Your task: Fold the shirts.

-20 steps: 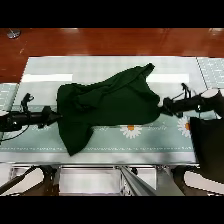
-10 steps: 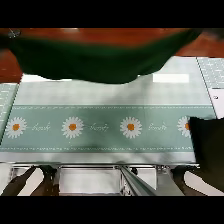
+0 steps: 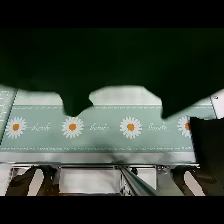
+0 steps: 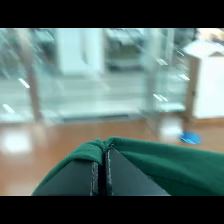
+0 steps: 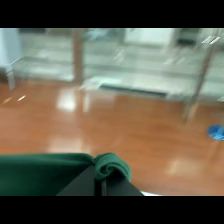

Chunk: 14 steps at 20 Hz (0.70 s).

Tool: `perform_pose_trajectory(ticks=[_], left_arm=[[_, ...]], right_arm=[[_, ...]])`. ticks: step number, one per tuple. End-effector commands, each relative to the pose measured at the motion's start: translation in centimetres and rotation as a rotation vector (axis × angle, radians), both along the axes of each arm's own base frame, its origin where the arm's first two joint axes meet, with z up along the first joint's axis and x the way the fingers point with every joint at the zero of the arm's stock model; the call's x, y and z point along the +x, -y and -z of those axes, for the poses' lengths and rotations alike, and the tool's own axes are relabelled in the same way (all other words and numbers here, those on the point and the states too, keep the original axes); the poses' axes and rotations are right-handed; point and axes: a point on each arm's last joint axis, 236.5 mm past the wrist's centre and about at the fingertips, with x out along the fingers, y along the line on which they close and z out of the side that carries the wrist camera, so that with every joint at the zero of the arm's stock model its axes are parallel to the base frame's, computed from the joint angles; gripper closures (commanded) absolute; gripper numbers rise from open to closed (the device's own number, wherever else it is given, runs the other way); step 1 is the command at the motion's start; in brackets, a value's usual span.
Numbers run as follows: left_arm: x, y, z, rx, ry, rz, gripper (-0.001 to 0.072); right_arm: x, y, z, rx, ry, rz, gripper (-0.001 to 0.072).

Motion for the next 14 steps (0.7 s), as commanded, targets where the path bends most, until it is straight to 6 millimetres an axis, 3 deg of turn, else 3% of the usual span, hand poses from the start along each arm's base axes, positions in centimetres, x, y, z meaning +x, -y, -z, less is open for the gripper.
perform_pose_trajectory(ticks=[1, 4, 7, 10, 14], left_arm=[[-4.7, -1.9, 0.3, 0.057, 0.000, -0.106, 0.0682], [-3.5, -2.2, 3.1, 0.053, -0.099, -0.075, 0.0682], [0.8, -2.2, 8.5, 0.048, -0.257, -0.050, 0.0682], [6.5, -2.4, 16.7, 0.017, -0.476, -0.043, 0.0682], [14.1, -2.9, 27.0, -0.022, -0.701, -0.044, 0.0682]], right_arm=[[-5.2, 0.4, 0.6, -0.011, -0.002, 0.063, 0.0683], [-5.1, 0.2, 4.5, -0.007, -0.166, 0.047, 0.0683], [-2.4, -1.1, 9.4, 0.025, -0.345, -0.042, 0.0683], [2.2, -1.7, 14.7, 0.089, -0.473, -0.102, 0.0683], [10.4, -0.7, 23.7, 0.191, -0.632, -0.108, 0.0683]])
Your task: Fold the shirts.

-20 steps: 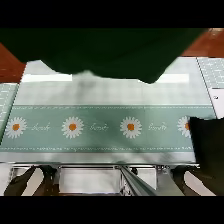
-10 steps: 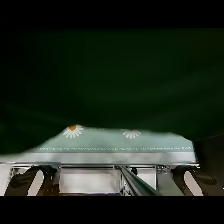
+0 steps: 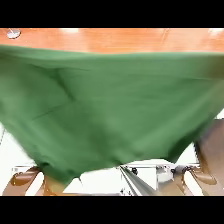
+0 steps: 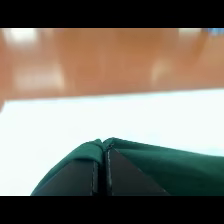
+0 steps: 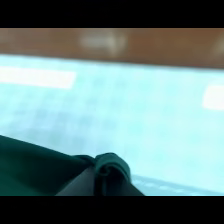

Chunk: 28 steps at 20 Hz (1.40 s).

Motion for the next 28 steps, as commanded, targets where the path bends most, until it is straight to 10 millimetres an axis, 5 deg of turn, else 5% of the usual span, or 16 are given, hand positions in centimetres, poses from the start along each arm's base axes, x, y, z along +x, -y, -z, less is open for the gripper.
perform_pose_trajectory(ticks=[1, 7, 10, 15, 18, 20, 24, 28], left_arm=[[6.0, -0.3, 9.0, -0.040, -0.181, -0.019, 0.0682], [15.9, -0.3, 20.8, -0.208, -0.364, -0.098, 0.0682], [19.8, 0.8, 24.9, -0.344, -0.365, -0.118, 0.0682], [23.0, 1.8, 31.3, -0.600, -0.424, -0.242, 0.0682], [22.6, 2.5, 34.0, -0.630, -0.502, -0.252, 0.0681], [21.5, 2.6, 34.0, -0.561, -0.545, -0.184, 0.0681], [18.3, 2.0, 33.6, -0.437, -0.669, -0.031, 0.0681], [14.2, 1.2, 36.8, -0.444, -0.881, 0.006, 0.0681]], right_arm=[[6.9, 0.3, 8.1, 0.093, -0.134, -0.011, 0.0683], [20.4, 2.0, 20.3, 0.257, -0.315, 0.055, 0.0683], [26.4, 2.5, 25.0, 0.345, -0.358, 0.091, 0.0683], [32.1, 0.6, 30.8, 0.459, -0.480, 0.083, 0.0683], [32.6, 0.3, 32.5, 0.470, -0.516, 0.086, 0.0683], [31.4, 0.5, 32.3, 0.470, -0.557, 0.050, 0.0683], [26.2, 2.0, 32.1, 0.424, -0.707, -0.069, 0.0682], [21.2, 4.9, 36.5, 0.164, -0.912, -0.068, 0.0682]])
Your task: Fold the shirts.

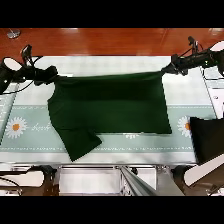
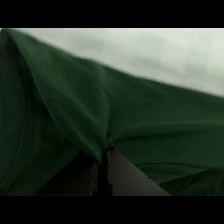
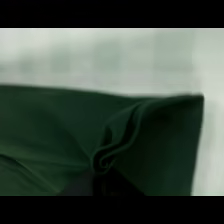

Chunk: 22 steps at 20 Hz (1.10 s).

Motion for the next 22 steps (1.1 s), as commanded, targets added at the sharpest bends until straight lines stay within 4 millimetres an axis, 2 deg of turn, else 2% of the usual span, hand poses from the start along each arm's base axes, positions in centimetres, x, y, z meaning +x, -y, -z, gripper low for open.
perform_pose_trajectory(ticks=[1, 4, 5, 6, 7, 8, 10, 12, 13, 15, 17, 19, 22], left_arm=[[-4.2, 0.6, 2.8, -0.028, -0.174, 0.145, 0.0681], [-6.7, 2.0, 5.9, -0.069, -0.309, 0.212, 0.0680], [-7.3, 2.1, 6.3, -0.082, -0.344, 0.222, 0.0678], [-7.7, 1.7, 6.1, -0.091, -0.360, 0.223, 0.0574], [-7.8, 1.2, 5.5, -0.102, -0.368, 0.221, 0.0214], [-7.9, 0.3, 4.4, -0.114, -0.382, 0.200, 0.0004], [-8.3, -1.8, 1.9, -0.130, -0.377, 0.163, 0.0005], [-9.7, -3.8, -0.3, -0.123, -0.359, 0.130, 0.0005], [-11.3, -4.7, -1.2, -0.106, -0.360, 0.128, 0.0004], [-15.2, -6.8, -1.2, -0.065, -0.380, 0.063, 0.0004], [-19.7, -7.3, 0.6, -0.100, -0.412, -0.047, 0.0005], [-23.8, -6.0, 3.1, -0.179, -0.445, -0.149, 0.0004], [-26.1, -2.6, 5.4, -0.316, -0.416, -0.225, 0.0005]], right_arm=[[-4.5, 1.9, 3.6, -0.164, -0.162, -0.113, 0.0683], [-5.2, 0.3, 6.4, -0.171, -0.192, -0.107, 0.0682], [-5.5, 0.3, 6.8, -0.174, -0.215, -0.089, 0.0582], [-5.7, 0.3, 6.6, -0.170, -0.234, -0.074, 0.0249], [-6.0, 0.8, 5.7, -0.160, -0.248, -0.073, 0.0092], [-6.3, 1.6, 4.4, -0.153, -0.260, -0.079, 0.0092], [-6.7, 3.5, 1.4, -0.155, -0.237, -0.052, 0.0093], [-7.3, 5.7, -1.4, -0.190, -0.166, -0.003, 0.0093], [-8.2, 6.2, -2.3, -0.194, -0.110, -0.024, 0.0093], [-10.4, 6.1, -2.1, -0.141, -0.047, 0.022, 0.0093], [-12.5, 3.5, -1.1, 0.021, -0.010, 0.148, 0.0093], [-14.6, 0.2, -0.5, 0.144, 0.064, 0.181, 0.0093], [-18.1, -2.6, 0.6, 0.227, 0.061, 0.182, 0.0093]])
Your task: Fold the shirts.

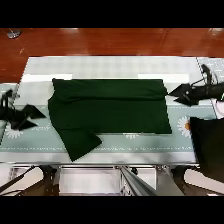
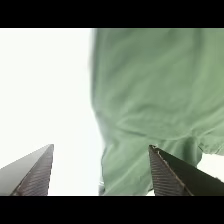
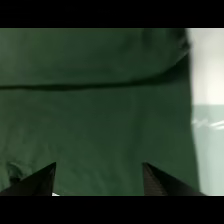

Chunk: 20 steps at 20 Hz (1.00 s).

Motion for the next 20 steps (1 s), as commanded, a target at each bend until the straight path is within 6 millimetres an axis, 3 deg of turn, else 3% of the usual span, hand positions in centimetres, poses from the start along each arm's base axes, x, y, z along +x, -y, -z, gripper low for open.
perform_pose_trajectory(ticks=[1, 4, 10, 13, 14, 15, 16, 18, 20], left_arm=[[-3.0, 3.5, 2.5, -0.106, 0.029, -0.109, 0.0004], [-2.6, 6.1, 3.6, -0.173, 0.061, -0.145, 0.0004], [-1.7, 8.4, 5.1, -0.113, 0.113, -0.069, 0.0005], [-2.1, 10.8, 4.8, -0.129, 0.131, 0.044, 0.0009], [-2.2, 11.2, 4.8, -0.130, 0.132, 0.064, 0.0046], [-2.4, 11.4, 4.8, -0.134, 0.128, 0.073, 0.0338], [-2.5, 11.6, 4.6, -0.141, 0.135, 0.094, 0.0674], [-2.6, 11.9, 4.0, -0.157, 0.147, 0.139, 0.0682], [-2.4, 12.0, 3.5, -0.165, 0.153, 0.150, 0.0682]], right_arm=[[-2.9, -2.8, 0.9, 0.102, 0.059, 0.057, 0.0093], [-4.2, -3.4, 1.5, 0.111, 0.036, 0.046, 0.0093], [-3.8, -3.5, 1.0, 0.141, 0.039, 0.069, 0.0093], [-3.0, -0.8, 0.5, 0.133, 0.049, 0.146, 0.0093], [-3.1, 0.8, 0.6, 0.118, 0.036, 0.185, 0.0093], [-3.6, 2.6, 0.9, 0.095, 0.007, 0.217, 0.0093], [-4.8, 4.1, 1.5, 0.080, -0.039, 0.240, 0.0094], [-8.1, 5.4, 2.8, 0.047, -0.149, 0.221, 0.0094], [-10.6, 5.2, 5.0, -0.014, -0.271, 0.211, 0.0093]])
